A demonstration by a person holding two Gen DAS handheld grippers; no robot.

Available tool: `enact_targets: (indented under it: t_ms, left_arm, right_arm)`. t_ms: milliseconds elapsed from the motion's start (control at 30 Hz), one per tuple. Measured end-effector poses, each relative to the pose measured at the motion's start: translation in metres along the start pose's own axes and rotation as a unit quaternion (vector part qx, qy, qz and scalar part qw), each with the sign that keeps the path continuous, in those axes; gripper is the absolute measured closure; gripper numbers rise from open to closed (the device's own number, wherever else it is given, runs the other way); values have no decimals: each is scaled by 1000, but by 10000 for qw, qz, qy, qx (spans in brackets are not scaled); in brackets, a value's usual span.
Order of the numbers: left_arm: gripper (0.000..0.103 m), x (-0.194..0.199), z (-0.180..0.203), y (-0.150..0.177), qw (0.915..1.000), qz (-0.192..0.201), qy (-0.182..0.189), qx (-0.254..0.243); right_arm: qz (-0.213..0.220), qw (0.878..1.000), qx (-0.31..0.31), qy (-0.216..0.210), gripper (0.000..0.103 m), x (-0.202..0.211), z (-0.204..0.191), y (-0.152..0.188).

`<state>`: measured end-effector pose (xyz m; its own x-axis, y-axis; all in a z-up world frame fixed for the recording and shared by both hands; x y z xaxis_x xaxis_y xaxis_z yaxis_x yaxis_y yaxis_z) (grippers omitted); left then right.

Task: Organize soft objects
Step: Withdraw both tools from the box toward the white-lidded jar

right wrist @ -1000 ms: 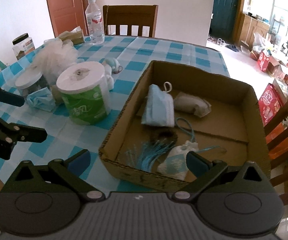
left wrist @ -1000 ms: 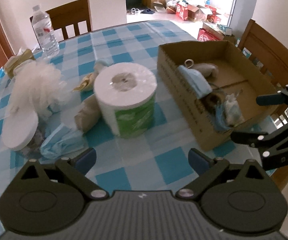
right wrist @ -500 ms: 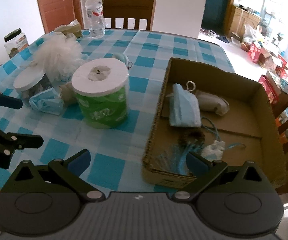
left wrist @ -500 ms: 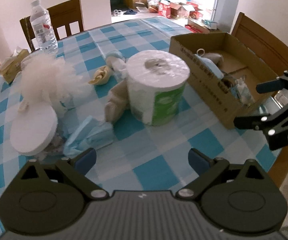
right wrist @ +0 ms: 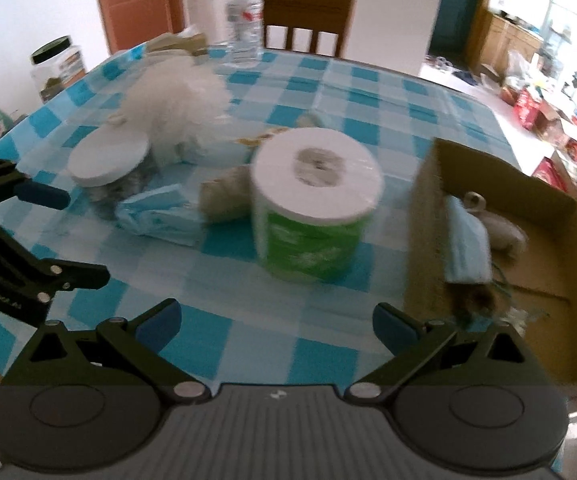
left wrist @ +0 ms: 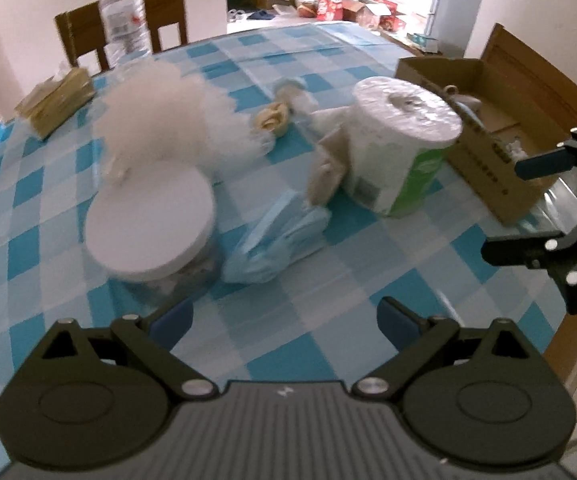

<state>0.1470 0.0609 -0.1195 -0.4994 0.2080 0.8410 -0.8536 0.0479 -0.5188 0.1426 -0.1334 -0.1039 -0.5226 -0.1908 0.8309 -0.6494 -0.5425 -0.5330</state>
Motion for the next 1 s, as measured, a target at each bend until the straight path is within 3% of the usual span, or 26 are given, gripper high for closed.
enact_targets:
  t_ms: [167,567,900,1000]
  left_arm:
    - [5,10,-19,-1,9994,101,-124,292]
    - [5,15,-61,-5,9895,130,-1046,984]
    - [5,22,-80,-18,9851,172,-1190,1228]
    - [5,23,-83,-26,9850,216,-1132,1280]
  right_arm:
    - [61,9988,365,-318,0,-11,-21,-18]
    - [332,9793,1560,-1244,0,-57,-75,-50]
    - [822,9549,2650,-1060,0,-86,-106,-79]
    - [787,9518,2743,-1123,0,-101,-108,-88]
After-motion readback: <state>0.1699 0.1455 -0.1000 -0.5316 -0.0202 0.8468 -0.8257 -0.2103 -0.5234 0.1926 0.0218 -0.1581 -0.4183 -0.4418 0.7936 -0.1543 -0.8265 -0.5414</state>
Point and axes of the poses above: each gripper's, at about its wrist camera, not at the fingertips, and x roughly against the way its jaws point, z to its right, y to its underside, the point moved 5 cm from there along -x, roughly the way its jaws point, and after that the axes turned 13 degrees about x, right-handed, at the moved point
